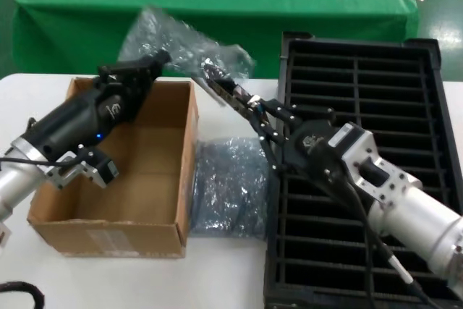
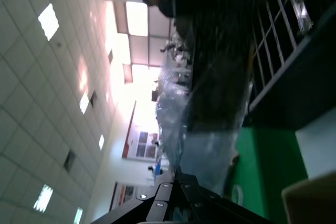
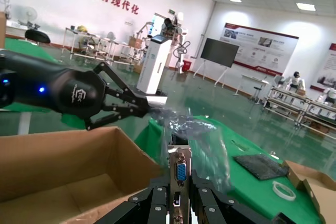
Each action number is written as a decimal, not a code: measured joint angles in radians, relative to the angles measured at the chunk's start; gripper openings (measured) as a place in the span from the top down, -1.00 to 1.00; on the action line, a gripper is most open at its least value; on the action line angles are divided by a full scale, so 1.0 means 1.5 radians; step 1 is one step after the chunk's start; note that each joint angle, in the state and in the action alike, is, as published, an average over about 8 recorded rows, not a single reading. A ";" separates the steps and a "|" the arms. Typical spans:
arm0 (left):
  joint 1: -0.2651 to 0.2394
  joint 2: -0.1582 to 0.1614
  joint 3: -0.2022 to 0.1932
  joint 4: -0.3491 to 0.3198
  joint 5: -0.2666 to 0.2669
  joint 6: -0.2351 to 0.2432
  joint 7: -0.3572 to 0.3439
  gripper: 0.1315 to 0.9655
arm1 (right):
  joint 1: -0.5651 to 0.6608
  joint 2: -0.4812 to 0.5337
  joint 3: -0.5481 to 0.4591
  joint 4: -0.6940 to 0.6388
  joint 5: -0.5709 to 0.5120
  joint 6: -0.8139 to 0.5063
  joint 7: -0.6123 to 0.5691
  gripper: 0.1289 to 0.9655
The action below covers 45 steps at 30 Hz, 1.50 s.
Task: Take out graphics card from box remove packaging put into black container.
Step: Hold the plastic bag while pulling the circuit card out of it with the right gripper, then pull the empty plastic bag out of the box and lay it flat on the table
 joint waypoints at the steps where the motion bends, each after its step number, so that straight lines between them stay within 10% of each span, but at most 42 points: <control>1: -0.013 -0.003 -0.002 0.022 0.000 -0.001 0.011 0.98 | -0.004 0.004 0.003 0.005 0.002 0.003 -0.002 0.84; 6: -0.068 -0.016 -0.013 0.108 -0.007 -0.015 0.038 0.98 | -0.029 0.036 0.020 0.039 0.018 0.028 -0.017 0.84; 11: -0.053 -0.026 0.017 0.064 -0.066 -0.076 -0.052 0.98 | -0.058 0.082 0.042 0.089 0.049 0.073 -0.050 0.84; 20: 0.077 -0.070 0.166 -0.193 -0.315 -0.216 -0.319 0.98 | -0.091 0.167 0.072 0.185 0.135 0.155 -0.140 0.84; 26: 0.177 -0.099 0.199 -0.375 -0.431 -0.302 -0.500 0.98 | -0.090 0.198 0.077 0.232 0.206 0.199 -0.213 0.84; 38: 0.415 -0.130 0.210 -0.730 -0.470 -0.536 -0.853 0.98 | -0.097 0.195 0.097 0.263 0.284 0.240 -0.302 0.84; 45: 0.561 -0.231 0.259 -0.935 -0.471 -0.683 -1.066 0.98 | -0.141 0.187 0.136 0.285 0.280 0.266 -0.321 0.84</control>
